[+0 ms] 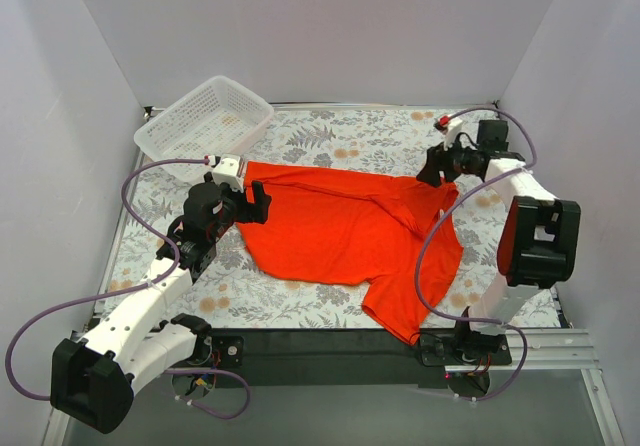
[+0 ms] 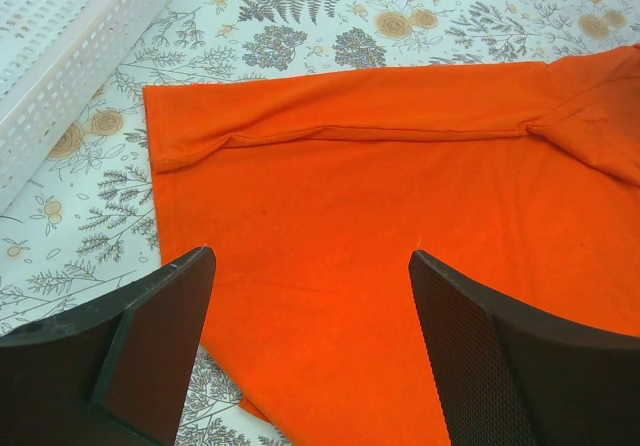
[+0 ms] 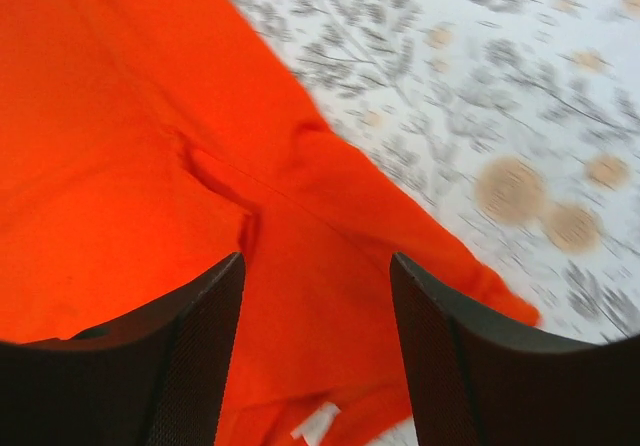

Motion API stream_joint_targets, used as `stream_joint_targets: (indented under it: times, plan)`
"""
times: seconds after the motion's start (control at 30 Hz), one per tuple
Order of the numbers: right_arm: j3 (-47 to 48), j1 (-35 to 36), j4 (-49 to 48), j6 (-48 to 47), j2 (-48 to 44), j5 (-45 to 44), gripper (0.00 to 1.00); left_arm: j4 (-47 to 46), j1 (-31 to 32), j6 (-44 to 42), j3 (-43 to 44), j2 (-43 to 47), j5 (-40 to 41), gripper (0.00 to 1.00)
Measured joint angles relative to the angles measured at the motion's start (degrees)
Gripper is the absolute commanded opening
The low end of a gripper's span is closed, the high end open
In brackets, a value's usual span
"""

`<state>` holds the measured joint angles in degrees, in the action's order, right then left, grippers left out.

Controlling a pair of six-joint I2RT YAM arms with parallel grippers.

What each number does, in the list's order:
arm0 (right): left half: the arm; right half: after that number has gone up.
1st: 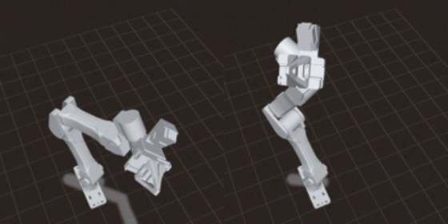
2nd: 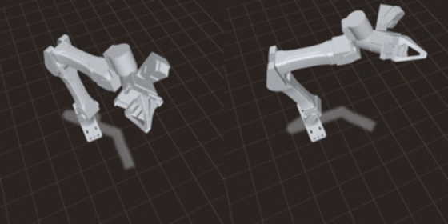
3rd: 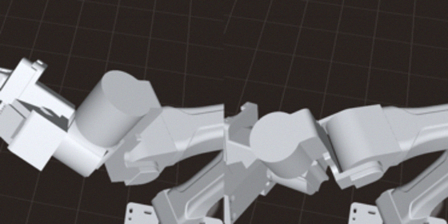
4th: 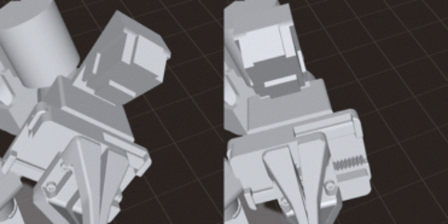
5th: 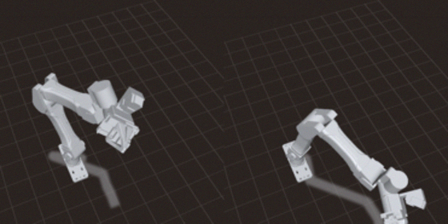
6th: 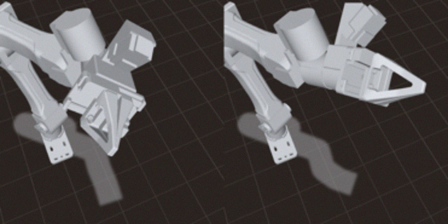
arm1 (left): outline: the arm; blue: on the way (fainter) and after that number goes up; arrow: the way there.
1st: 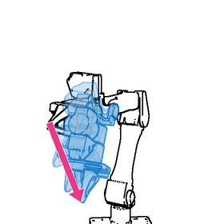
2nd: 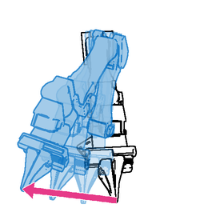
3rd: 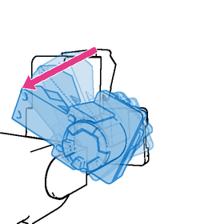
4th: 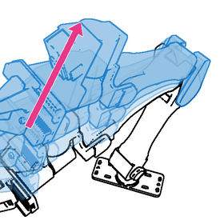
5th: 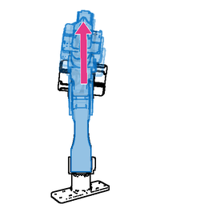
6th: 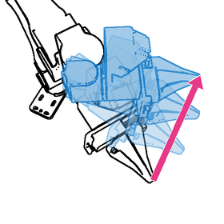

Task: Fold and stack the t-shirts
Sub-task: Fold the tshirt

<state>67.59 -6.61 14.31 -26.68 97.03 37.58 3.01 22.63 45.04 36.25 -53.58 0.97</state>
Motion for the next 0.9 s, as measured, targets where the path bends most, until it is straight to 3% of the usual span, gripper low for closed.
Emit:
stream_joint_targets:
  times: [0.3,0.73,0.87,0.9]
  plan:
    - [3.56,6.49,7.04,-0.96,13.25,4.22,0.54,0.0,0.0,0.0,0.0,0.0,0.02,0.73]
    - [4.44,9.4,10.56,-2.29,13.94,3.76,0.42,0.0,0.0,0.0,0.0,0.0,-0.13,0.73]
    - [4.61,10.4,11.63,-2.84,14.08,3.74,0.28,0.0,0.0,0.0,0.0,0.0,-0.13,0.73]
    - [4.66,10.49,11.76,-3.1,14.08,3.74,0.16,0.0,0.0,0.0,0.0,0.0,-0.13,0.73]
